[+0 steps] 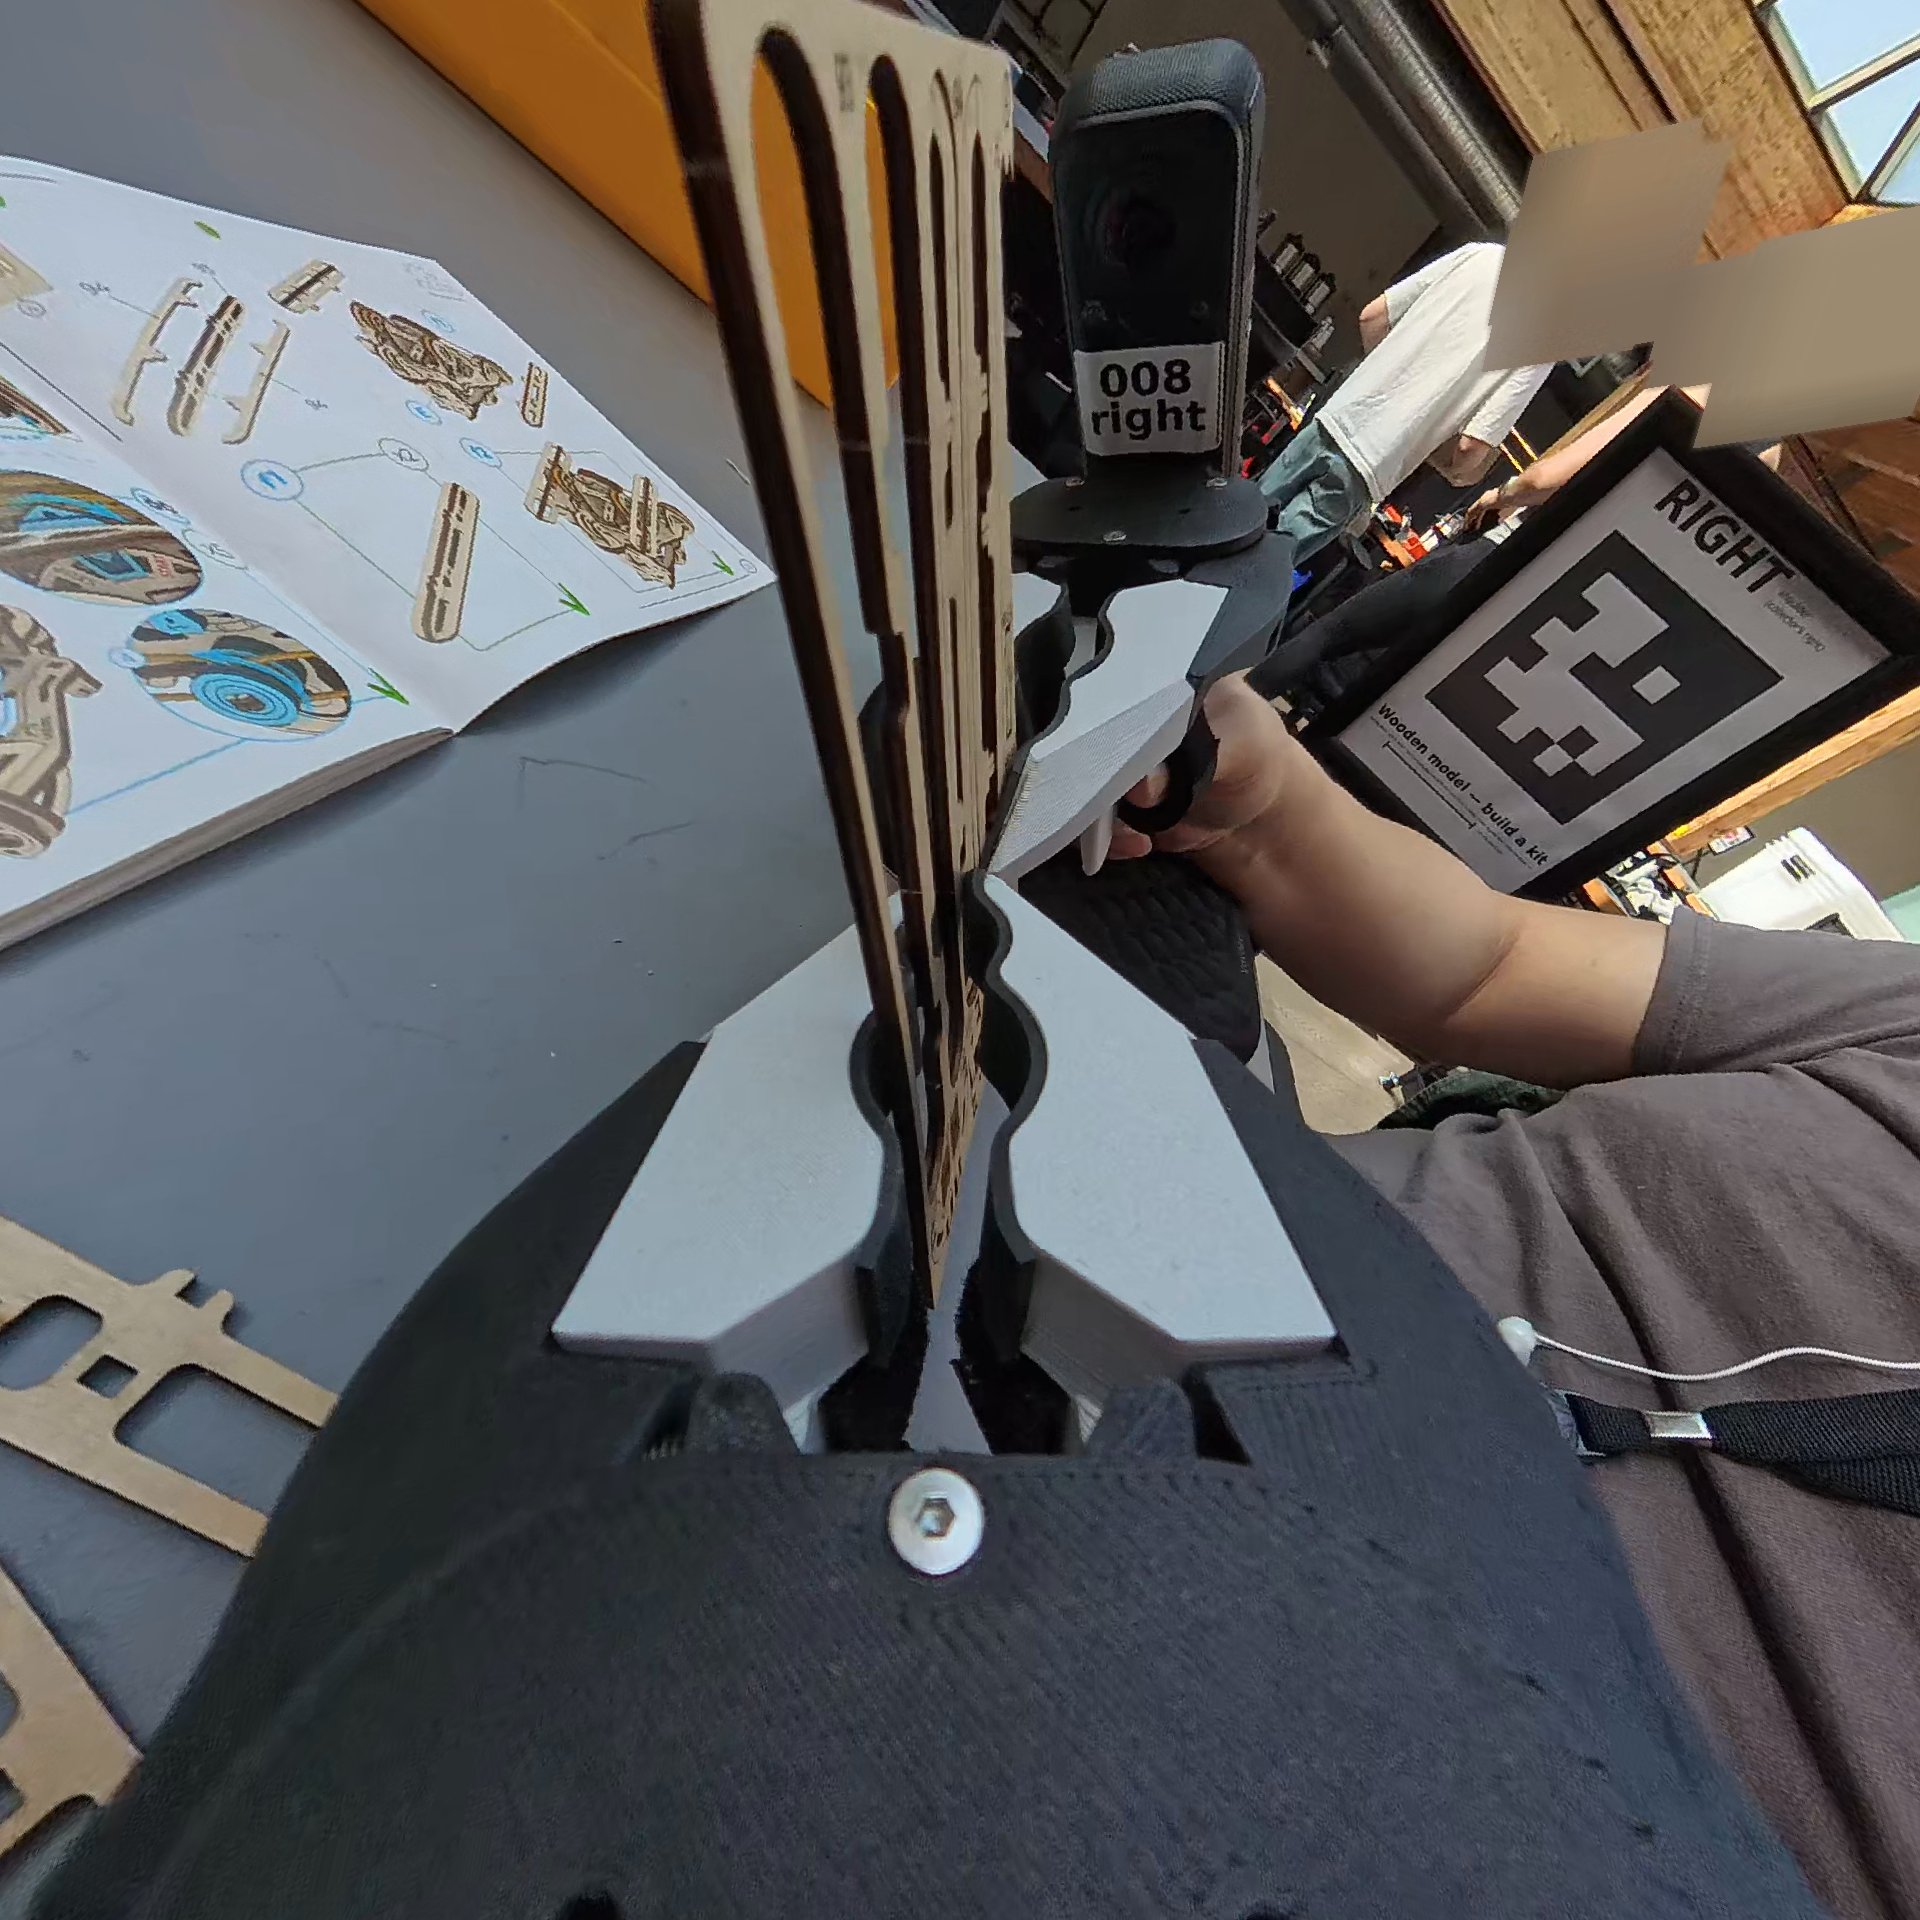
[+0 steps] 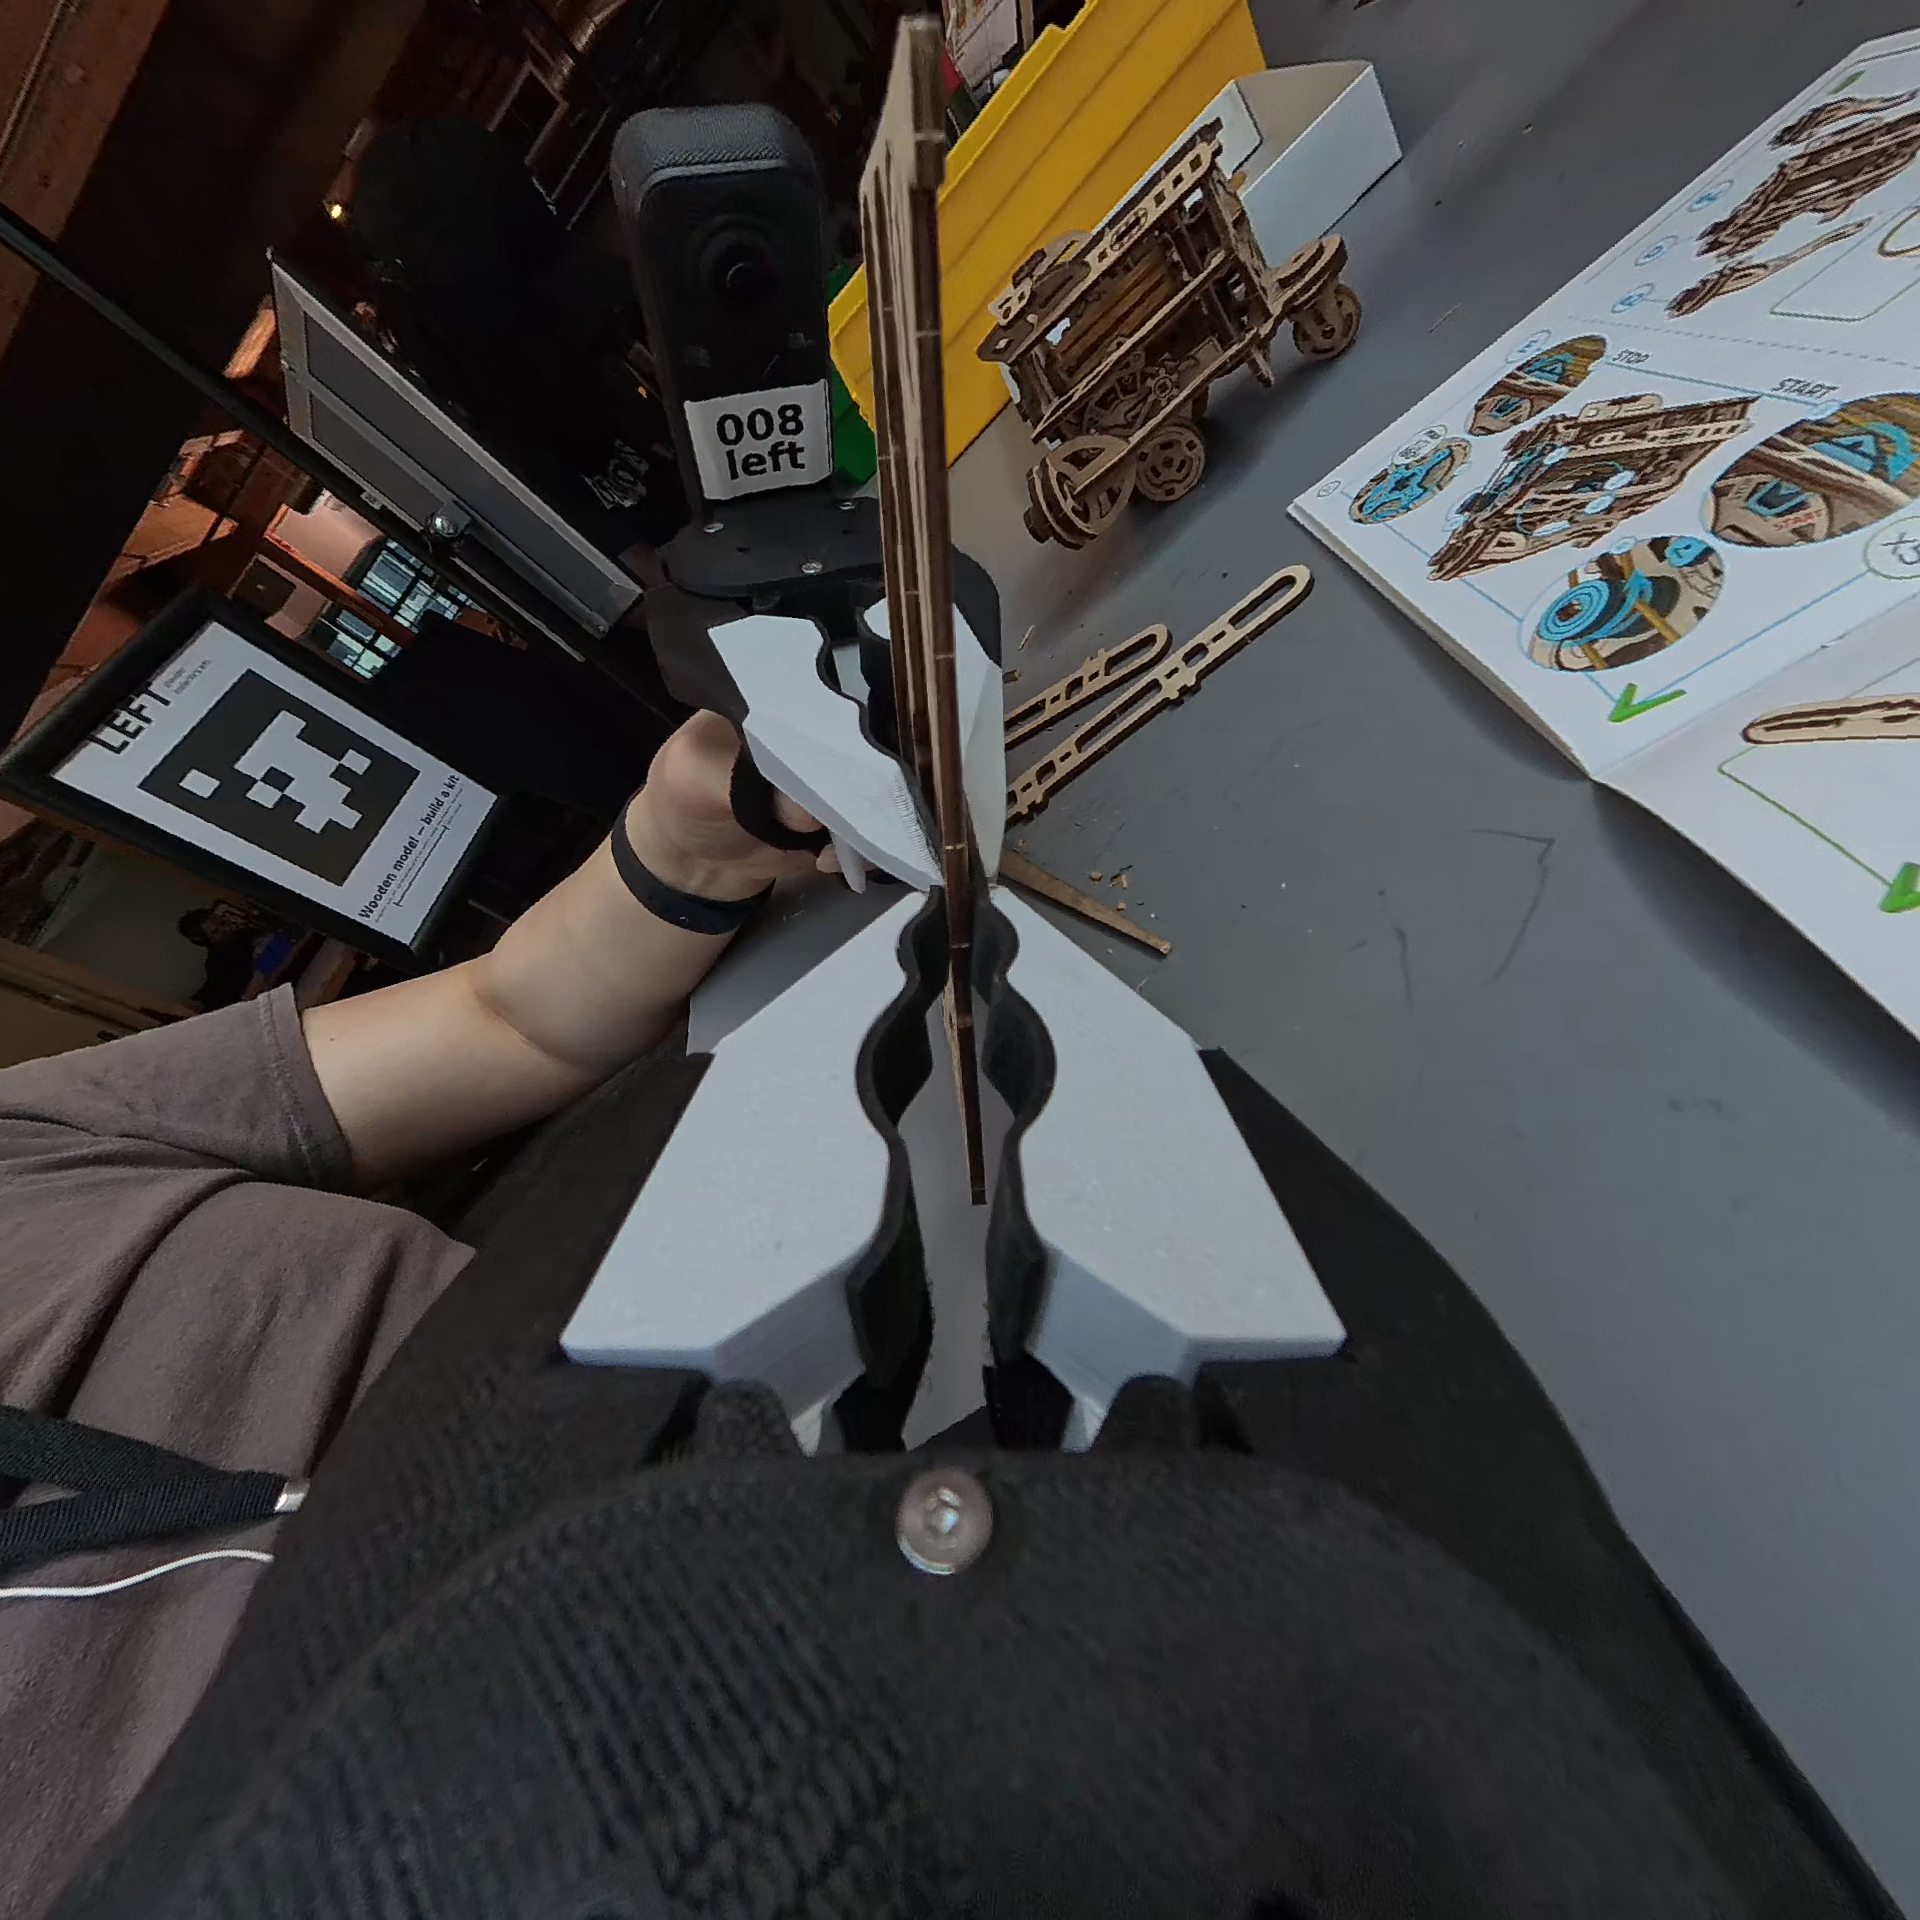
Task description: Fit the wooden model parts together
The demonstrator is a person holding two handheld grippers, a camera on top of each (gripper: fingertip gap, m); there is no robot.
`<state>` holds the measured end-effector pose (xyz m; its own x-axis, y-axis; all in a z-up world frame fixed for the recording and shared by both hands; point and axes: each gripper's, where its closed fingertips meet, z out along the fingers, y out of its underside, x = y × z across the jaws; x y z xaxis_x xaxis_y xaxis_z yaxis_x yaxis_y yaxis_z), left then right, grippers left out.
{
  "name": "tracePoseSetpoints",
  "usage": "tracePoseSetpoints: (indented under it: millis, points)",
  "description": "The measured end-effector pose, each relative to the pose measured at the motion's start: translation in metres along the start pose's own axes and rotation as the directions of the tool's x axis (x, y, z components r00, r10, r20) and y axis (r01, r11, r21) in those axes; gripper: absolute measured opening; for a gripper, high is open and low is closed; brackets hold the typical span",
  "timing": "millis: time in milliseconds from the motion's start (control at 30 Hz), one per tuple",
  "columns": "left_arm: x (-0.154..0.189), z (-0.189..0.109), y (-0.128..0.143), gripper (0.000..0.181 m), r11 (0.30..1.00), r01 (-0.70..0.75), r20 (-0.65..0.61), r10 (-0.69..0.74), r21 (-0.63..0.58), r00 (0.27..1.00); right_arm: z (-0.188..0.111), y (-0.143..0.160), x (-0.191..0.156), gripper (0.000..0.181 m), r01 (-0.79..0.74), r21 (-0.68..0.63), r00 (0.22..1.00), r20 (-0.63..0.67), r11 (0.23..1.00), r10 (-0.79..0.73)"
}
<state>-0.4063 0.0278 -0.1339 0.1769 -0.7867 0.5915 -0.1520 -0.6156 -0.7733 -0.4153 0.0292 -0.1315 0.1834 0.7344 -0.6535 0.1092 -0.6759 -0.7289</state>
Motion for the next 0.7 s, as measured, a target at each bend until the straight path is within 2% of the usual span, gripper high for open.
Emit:
tracePoseSetpoints:
  millis: [533,600,700]
  points:
    - [-0.009,0.002,0.003,0.002,0.999,-0.026,0.063,0.027,-0.018,0.998,0.001,0.003,0.008,0.000,-0.009,-0.012,0.998,-0.056,1.000,0.008]
    - [-0.005,0.001,0.001,0.002,1.000,-0.023,0.046,0.024,-0.010,0.999,0.000,0.002,0.005,0.000,-0.002,-0.002,0.999,-0.036,1.000,0.002]
    - [0.011,-0.004,-0.006,0.001,1.000,0.005,-0.077,-0.004,0.016,0.997,-0.003,-0.006,-0.010,0.000,0.036,0.045,0.998,0.057,0.998,-0.038]
